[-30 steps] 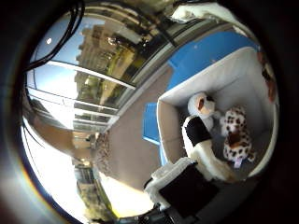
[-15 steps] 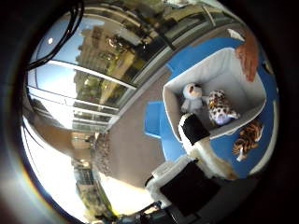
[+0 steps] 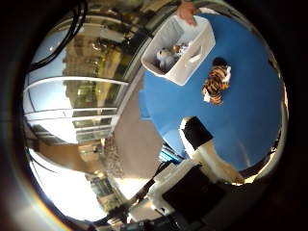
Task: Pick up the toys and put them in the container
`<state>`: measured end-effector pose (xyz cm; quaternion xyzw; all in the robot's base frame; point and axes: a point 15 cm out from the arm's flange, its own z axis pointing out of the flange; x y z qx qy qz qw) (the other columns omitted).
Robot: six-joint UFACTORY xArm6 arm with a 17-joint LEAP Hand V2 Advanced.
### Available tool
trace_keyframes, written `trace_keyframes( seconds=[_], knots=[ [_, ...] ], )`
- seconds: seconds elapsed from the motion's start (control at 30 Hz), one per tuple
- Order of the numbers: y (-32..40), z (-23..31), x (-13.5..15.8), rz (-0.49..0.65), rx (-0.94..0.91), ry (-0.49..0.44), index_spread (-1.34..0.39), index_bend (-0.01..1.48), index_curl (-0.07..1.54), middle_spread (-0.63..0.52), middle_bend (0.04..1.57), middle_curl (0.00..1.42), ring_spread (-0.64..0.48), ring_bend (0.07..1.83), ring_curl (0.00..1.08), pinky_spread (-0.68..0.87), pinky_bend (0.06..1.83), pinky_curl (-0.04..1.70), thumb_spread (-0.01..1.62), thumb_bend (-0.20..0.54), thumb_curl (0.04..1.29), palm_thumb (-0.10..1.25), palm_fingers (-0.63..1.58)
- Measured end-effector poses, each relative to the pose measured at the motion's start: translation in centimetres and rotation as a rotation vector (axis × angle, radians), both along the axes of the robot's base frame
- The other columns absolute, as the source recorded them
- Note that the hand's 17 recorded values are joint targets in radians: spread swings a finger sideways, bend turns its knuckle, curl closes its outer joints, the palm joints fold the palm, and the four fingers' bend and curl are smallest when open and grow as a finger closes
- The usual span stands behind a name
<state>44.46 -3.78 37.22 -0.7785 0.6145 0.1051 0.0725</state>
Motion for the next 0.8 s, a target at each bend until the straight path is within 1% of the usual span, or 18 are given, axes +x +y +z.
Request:
trace_keyframes(
  seconds=[0.13,0.23,0.4,0.5,0.67,0.73,0.8],
  knots=[
    [-0.7,-4.9,2.3,-0.012,0.003,0.015,-0.19,0.19,0.26,0.06,0.18,0.33,0.28,0.42,0.3,0.47,0.78,0.24,1.12,-0.028,0.43,0.59,0.09],
    [-0.8,-8.2,3.3,-0.002,0.011,0.049,-0.22,0.2,0.27,0.05,0.18,0.33,0.27,0.4,0.3,0.46,0.72,0.22,1.12,-0.027,0.43,0.6,0.09],
    [1.5,-13.9,4.4,0.085,0.027,0.122,-0.29,0.24,0.3,0.02,0.17,0.33,0.24,0.33,0.29,0.42,0.57,0.18,1.12,-0.022,0.43,0.64,0.04],
    [3.5,-17.0,4.5,0.159,0.009,0.173,-0.32,0.25,0.31,0.01,0.17,0.32,0.24,0.3,0.29,0.41,0.51,0.17,1.11,-0.023,0.43,0.65,0.01],
    [5.4,-19.9,5.2,0.255,-0.079,0.184,-0.35,0.26,0.32,-0.01,0.15,0.31,0.24,0.25,0.28,0.4,0.44,0.17,1.1,-0.027,0.43,0.68,-0.02],
    [6.5,-21.3,5.1,0.302,-0.119,0.205,-0.36,0.25,0.32,-0.01,0.15,0.3,0.24,0.23,0.29,0.39,0.41,0.17,1.1,-0.027,0.42,0.68,-0.02],
    [7.0,-22.5,5.0,0.322,-0.147,0.228,-0.36,0.25,0.32,-0.02,0.15,0.3,0.25,0.22,0.29,0.39,0.4,0.17,1.1,-0.03,0.42,0.68,-0.02]
  ],
)
